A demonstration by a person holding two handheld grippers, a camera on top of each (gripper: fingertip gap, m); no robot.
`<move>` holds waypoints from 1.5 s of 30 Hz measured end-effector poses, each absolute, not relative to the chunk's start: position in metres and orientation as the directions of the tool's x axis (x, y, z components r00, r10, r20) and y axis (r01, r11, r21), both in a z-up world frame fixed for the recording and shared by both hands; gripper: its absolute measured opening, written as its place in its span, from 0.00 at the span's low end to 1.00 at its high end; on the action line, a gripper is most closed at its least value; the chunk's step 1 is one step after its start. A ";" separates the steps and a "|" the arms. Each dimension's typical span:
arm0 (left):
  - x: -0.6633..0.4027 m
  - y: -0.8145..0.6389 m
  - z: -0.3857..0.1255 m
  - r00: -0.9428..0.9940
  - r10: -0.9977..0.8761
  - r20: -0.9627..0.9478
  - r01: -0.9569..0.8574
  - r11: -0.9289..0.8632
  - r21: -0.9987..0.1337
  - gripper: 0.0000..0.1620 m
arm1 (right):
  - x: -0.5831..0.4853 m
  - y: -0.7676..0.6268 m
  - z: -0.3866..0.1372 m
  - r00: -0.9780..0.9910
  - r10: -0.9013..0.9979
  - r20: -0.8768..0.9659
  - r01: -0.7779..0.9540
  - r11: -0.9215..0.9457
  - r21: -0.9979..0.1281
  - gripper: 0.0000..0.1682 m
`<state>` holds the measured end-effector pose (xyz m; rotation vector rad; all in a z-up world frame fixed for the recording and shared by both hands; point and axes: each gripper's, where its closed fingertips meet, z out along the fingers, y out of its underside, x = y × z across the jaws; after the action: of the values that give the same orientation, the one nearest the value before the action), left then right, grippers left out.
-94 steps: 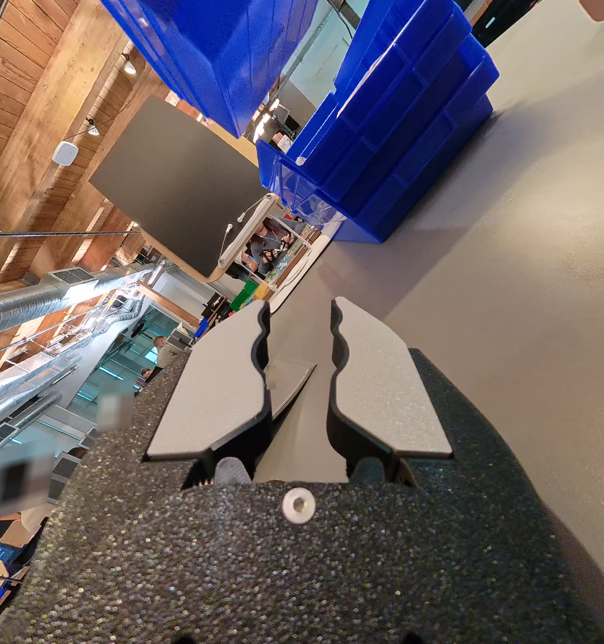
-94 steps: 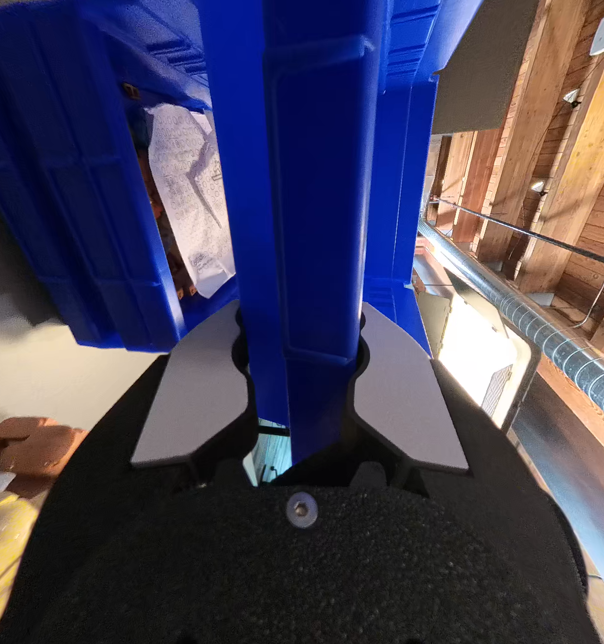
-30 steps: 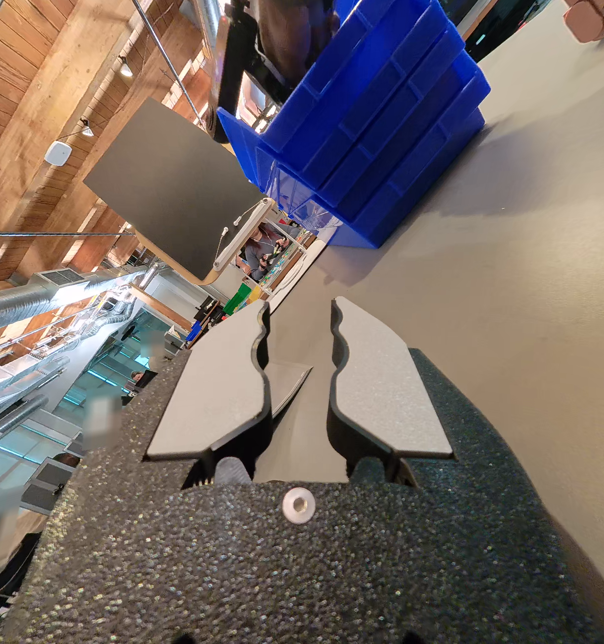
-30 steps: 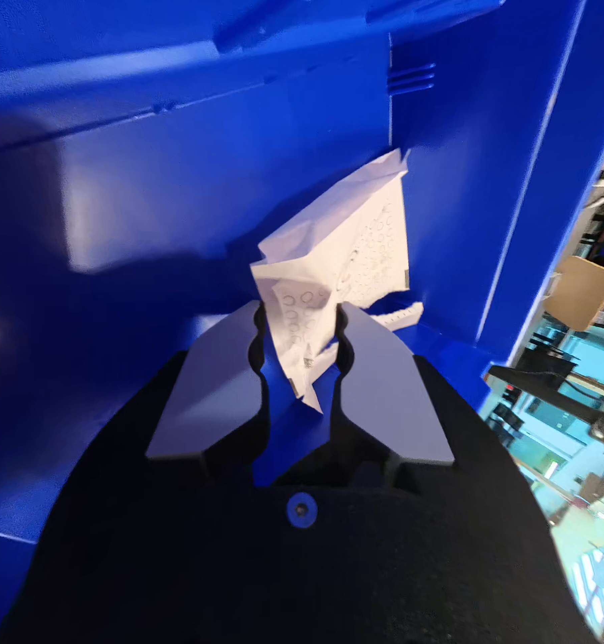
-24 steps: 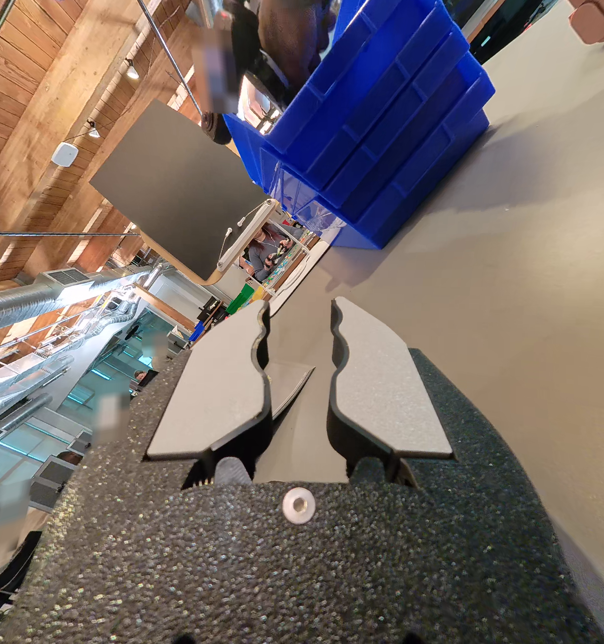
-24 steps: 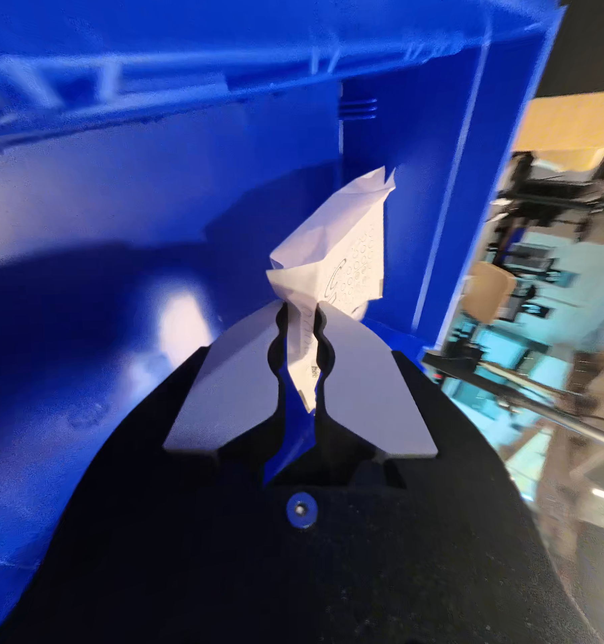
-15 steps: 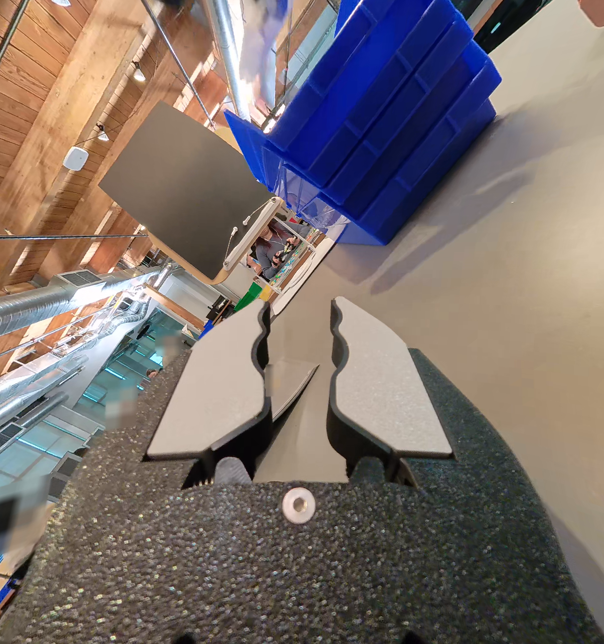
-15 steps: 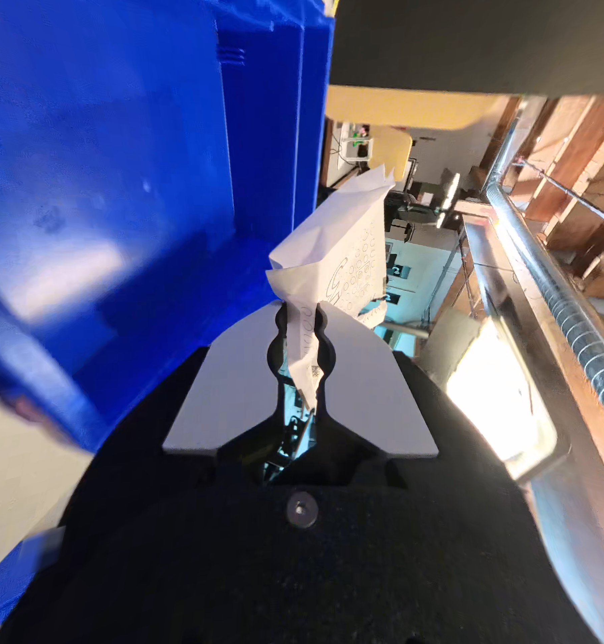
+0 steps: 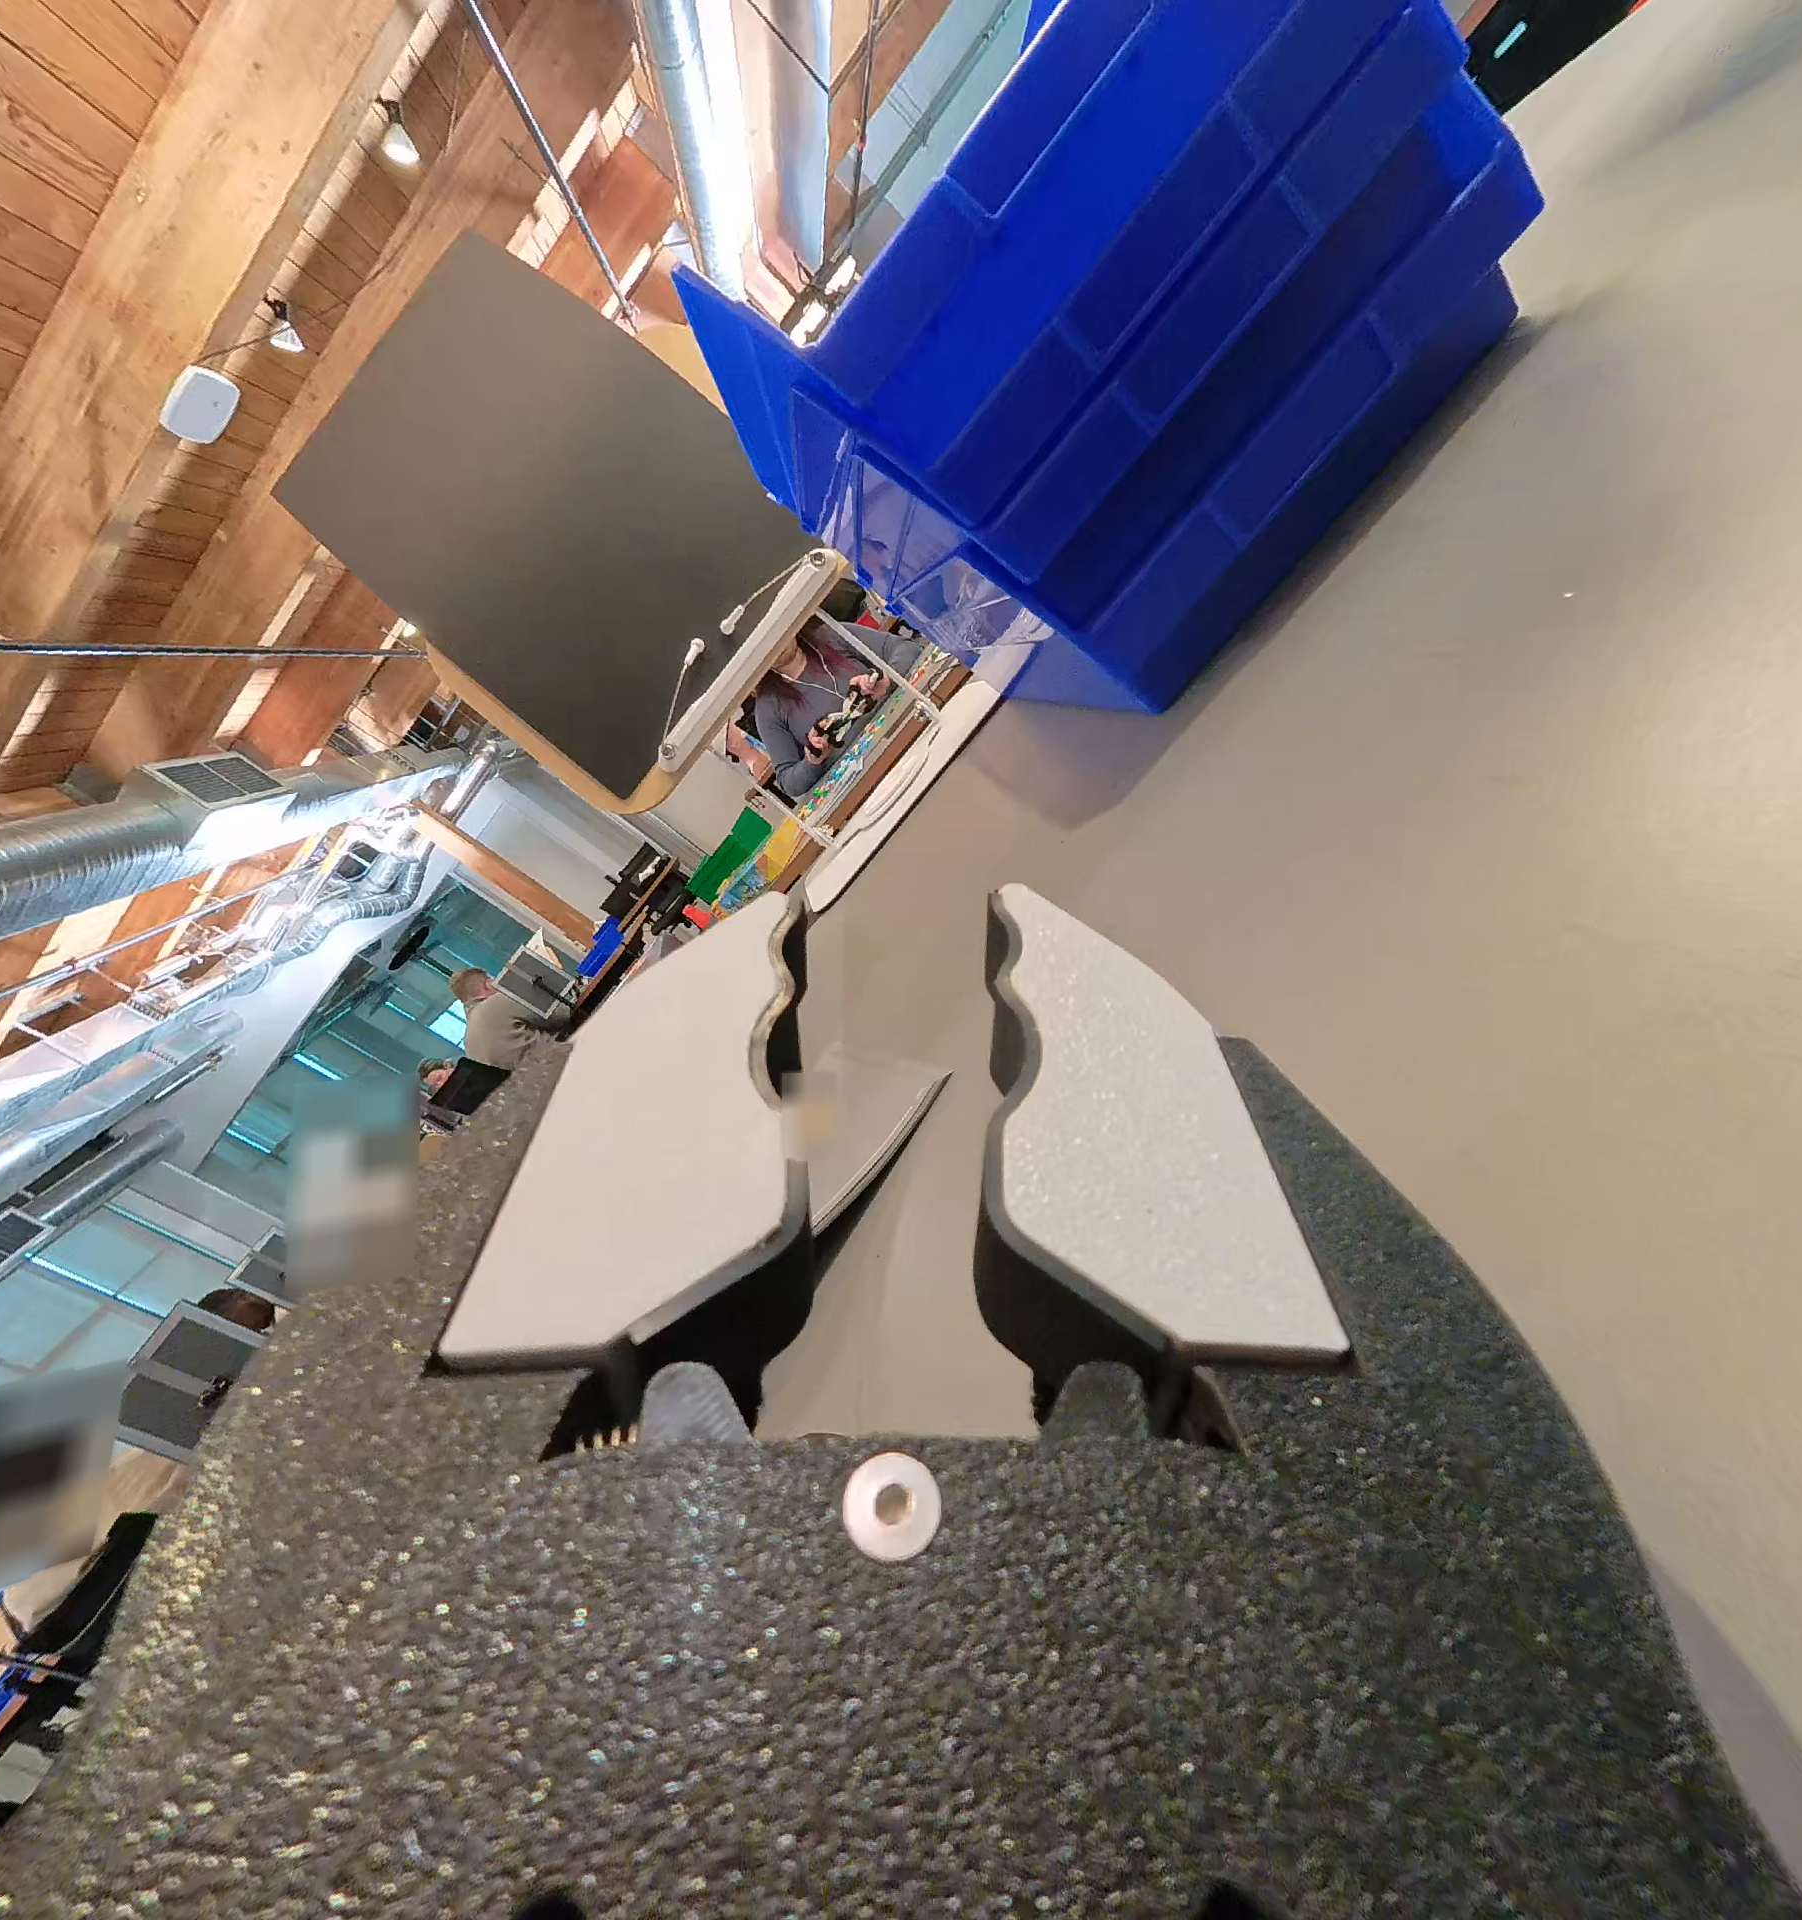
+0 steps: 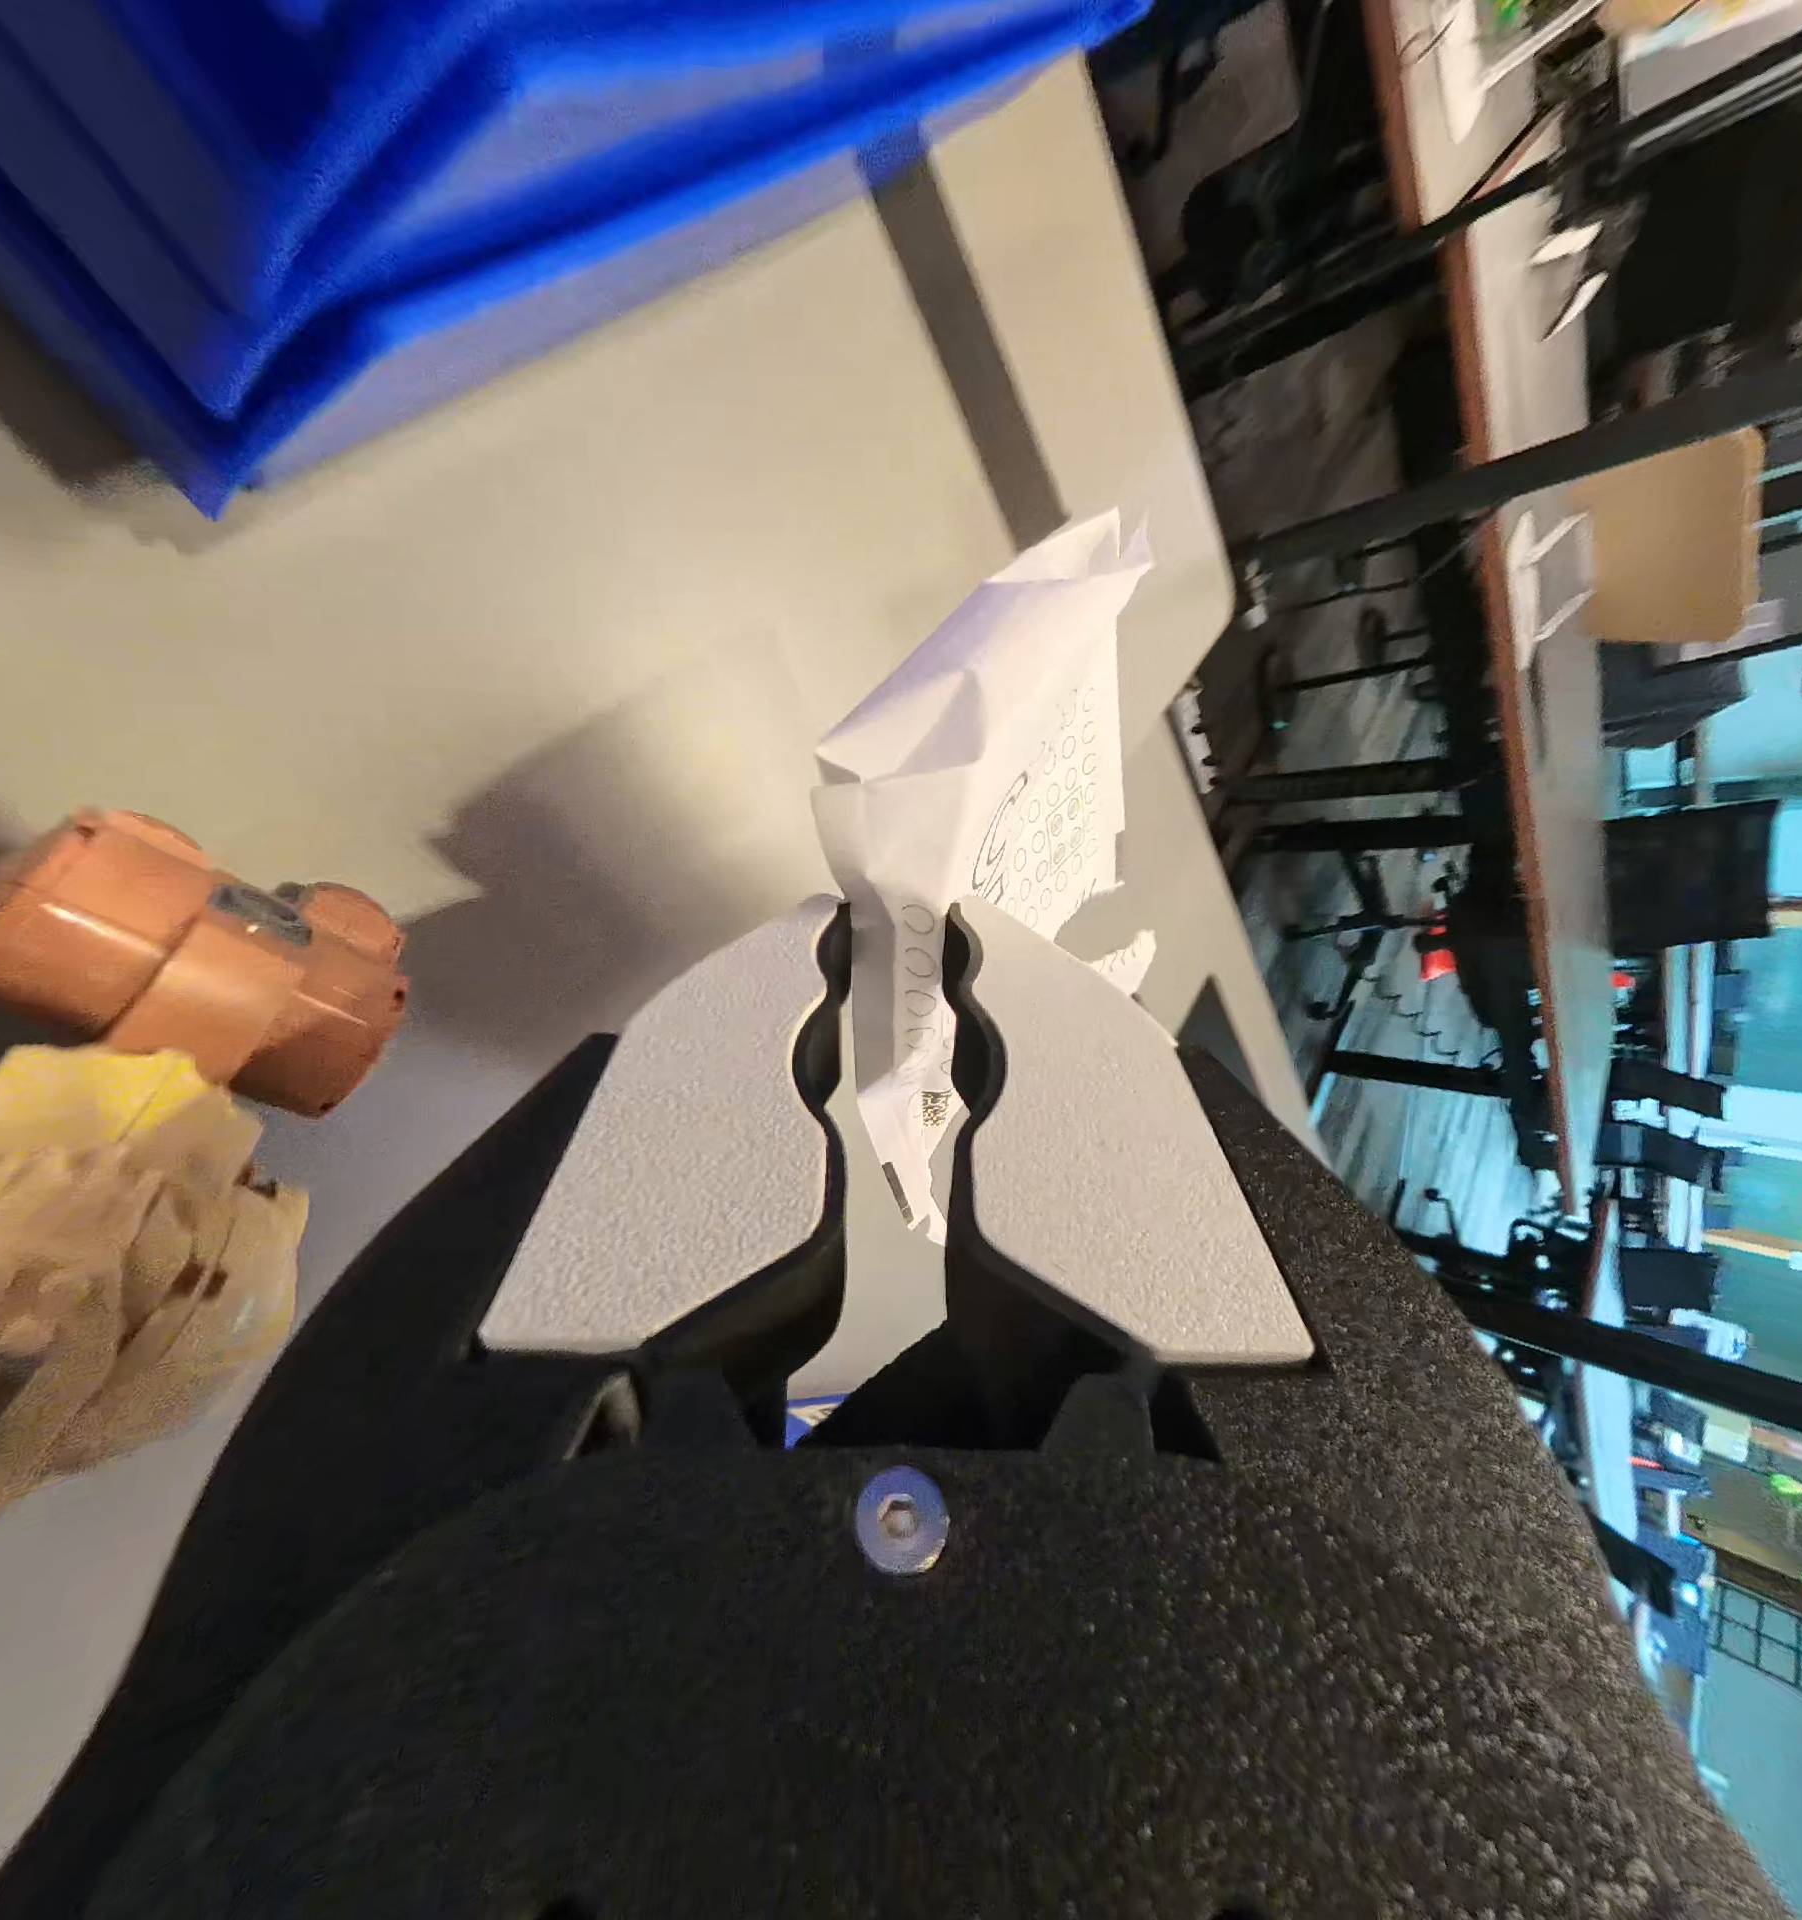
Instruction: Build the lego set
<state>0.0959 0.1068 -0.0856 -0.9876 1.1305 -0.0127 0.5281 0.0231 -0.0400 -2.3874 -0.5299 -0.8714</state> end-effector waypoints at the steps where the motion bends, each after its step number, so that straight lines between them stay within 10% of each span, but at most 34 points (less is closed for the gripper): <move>1: 0.096 0.107 -0.086 0.472 -0.472 -0.744 -0.452 0.595 -0.664 0.20 | 0.532 0.025 -0.053 0.728 0.182 0.661 0.509 -0.789 -0.343 0.10; 19: 0.091 0.104 -0.080 0.471 -0.587 -0.658 -0.355 0.557 -0.751 0.21 | 0.515 0.019 -0.075 0.882 0.131 0.452 0.379 -0.768 -0.516 0.25; 28: 0.076 0.108 -0.056 0.443 -0.839 -0.314 -0.065 0.320 -0.945 0.23 | 0.290 0.043 -0.008 0.745 0.340 0.575 0.665 -0.308 -0.680 0.26; 45: -0.144 0.277 0.001 0.686 -0.728 0.014 0.128 0.102 -0.987 0.25 | -0.048 0.224 -0.104 0.290 0.779 0.556 0.832 0.082 -0.549 0.35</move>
<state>-0.1441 0.2773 0.0009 -1.3286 0.5604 -0.6832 -0.0484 0.2242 -0.1038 -1.6874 -1.4834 -0.0763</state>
